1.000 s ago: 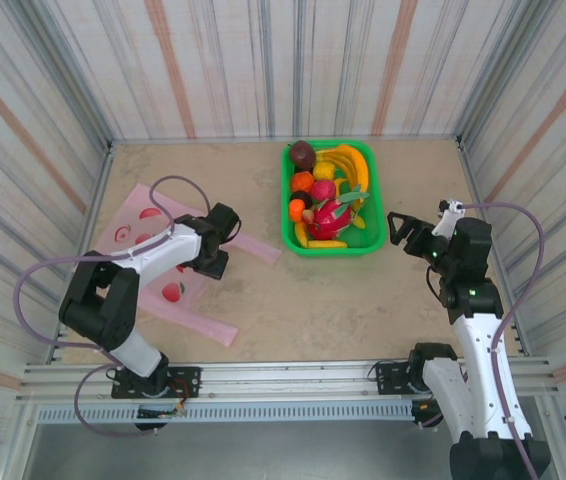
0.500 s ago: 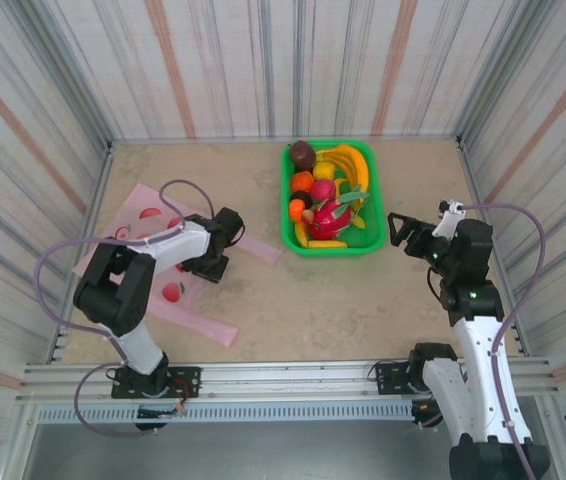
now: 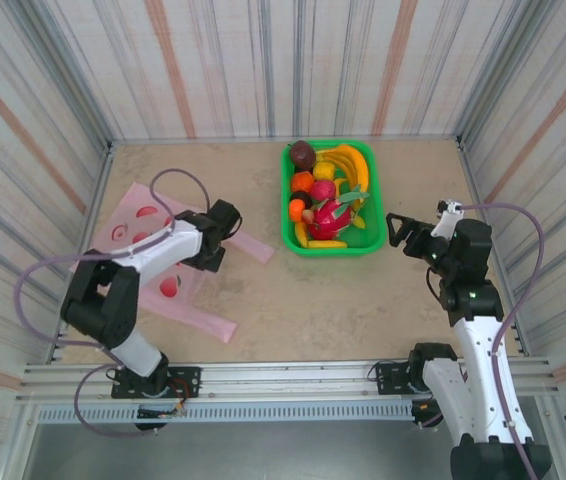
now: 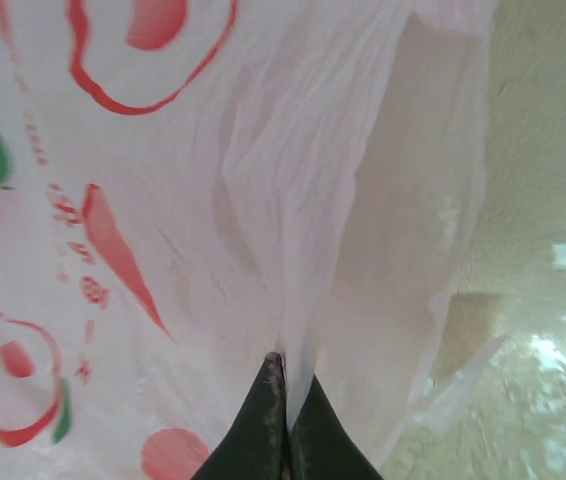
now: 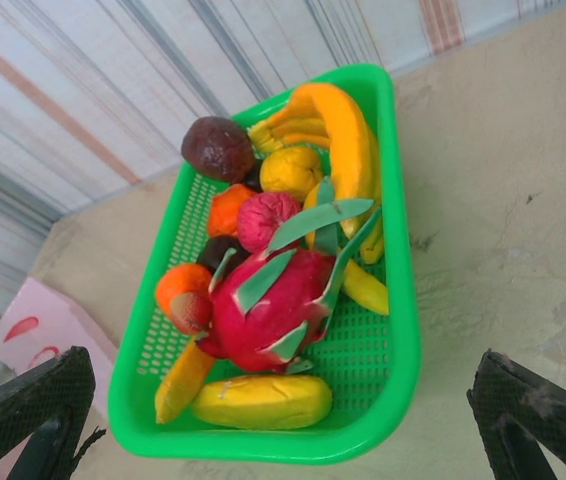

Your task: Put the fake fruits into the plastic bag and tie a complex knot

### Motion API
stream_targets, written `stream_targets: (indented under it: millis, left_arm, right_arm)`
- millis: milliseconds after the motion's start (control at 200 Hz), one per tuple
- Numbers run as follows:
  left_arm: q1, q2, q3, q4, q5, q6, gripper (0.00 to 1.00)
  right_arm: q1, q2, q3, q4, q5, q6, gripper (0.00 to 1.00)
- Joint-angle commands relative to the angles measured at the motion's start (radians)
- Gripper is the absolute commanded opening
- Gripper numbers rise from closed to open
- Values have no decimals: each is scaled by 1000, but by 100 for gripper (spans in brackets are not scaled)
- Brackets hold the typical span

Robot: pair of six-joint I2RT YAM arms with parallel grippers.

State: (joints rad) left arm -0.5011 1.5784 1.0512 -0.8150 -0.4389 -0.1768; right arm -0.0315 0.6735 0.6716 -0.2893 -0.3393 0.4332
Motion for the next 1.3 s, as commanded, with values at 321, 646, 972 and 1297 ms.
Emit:
stream_targets:
  millis: [321,646,972,1297]
  left_arm:
    - [243,-359,373,-344,371,-88,0]
    - [322,-405,456,-250,790,-207,0]
    - [322,-376,441,-148,909,-283,0]
    - [322,-388,423,-146,957,-271,0]
  right_arm:
    - [198,5,-21,193,-77,168,99]
    - [620,219,5,520,109,207,99]
    - [924,518,53,791,303,98,99]
    - [932,668,155,798,386,42,99]
